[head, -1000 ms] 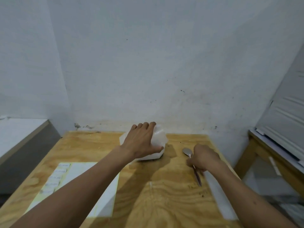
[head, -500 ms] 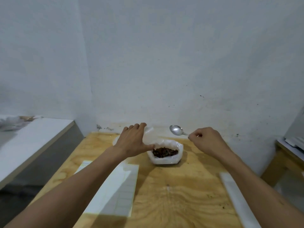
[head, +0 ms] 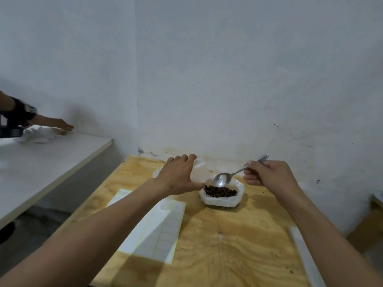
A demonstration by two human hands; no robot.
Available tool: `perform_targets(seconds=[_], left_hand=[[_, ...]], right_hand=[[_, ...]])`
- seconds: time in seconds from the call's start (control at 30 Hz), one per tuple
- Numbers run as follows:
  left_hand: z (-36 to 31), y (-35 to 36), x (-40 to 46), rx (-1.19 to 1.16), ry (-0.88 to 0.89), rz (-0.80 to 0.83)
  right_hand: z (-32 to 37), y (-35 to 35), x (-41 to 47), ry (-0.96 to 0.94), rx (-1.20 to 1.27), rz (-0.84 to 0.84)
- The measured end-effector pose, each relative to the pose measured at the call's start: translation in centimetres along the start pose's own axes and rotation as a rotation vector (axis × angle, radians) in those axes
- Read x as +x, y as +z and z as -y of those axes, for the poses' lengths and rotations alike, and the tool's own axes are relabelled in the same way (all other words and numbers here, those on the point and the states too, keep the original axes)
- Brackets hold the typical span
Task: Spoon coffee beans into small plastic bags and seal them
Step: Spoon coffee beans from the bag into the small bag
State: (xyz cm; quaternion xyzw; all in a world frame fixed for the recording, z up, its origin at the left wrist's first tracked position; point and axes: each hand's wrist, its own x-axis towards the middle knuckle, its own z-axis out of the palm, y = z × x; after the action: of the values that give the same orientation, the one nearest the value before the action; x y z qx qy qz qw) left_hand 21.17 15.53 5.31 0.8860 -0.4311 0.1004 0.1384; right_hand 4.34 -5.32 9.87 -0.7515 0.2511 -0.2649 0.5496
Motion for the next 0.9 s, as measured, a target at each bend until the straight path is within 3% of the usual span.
perform_targets(seconds=[0.13,0.33,0.9], left_hand=[[-0.6,0.5,0.2,-0.011,0.016,0.002],[-0.9,1.1,0.2,-0.009,0.032,0.019],[0.1,1.1,-0.3,-0.050,0.016,0.015]], right_hand=[[-0.5,0.0,-0.2,-0.139,-0.279,-0.076],[-1.8,0.6,-0.2,-0.228,-0.301,-0.152],[-5.8,2.4,0.9,0.251,0.078,-0.173]])
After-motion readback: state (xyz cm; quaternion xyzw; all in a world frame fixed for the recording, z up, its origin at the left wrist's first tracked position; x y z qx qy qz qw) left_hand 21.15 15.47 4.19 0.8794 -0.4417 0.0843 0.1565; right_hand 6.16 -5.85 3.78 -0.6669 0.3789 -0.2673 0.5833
